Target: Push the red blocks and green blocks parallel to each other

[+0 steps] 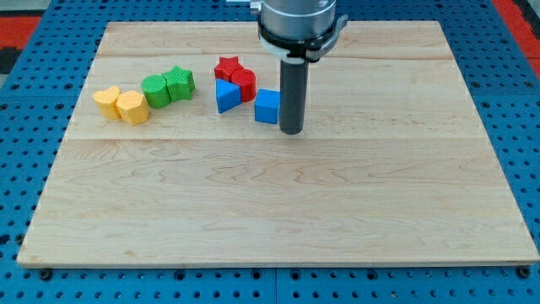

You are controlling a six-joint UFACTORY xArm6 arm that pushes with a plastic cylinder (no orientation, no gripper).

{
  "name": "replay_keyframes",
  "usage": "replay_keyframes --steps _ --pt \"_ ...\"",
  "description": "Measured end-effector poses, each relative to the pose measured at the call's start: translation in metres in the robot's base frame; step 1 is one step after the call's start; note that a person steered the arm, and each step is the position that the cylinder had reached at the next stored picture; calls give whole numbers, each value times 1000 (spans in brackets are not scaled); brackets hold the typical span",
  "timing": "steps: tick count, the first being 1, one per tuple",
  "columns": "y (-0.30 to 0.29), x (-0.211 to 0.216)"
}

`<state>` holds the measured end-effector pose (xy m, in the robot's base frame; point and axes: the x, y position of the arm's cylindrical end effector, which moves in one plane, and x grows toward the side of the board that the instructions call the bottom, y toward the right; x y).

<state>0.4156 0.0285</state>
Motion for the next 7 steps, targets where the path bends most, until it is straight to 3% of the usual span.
replay_keyframes --steps 1,2,3,4,5,6,7 --pt "-31 -31" --pt "-21 -25" --pt "35 -43" --pt "46 -113" --pt "-12 -152" --pt "-91 -157" --pt "-124 -156"
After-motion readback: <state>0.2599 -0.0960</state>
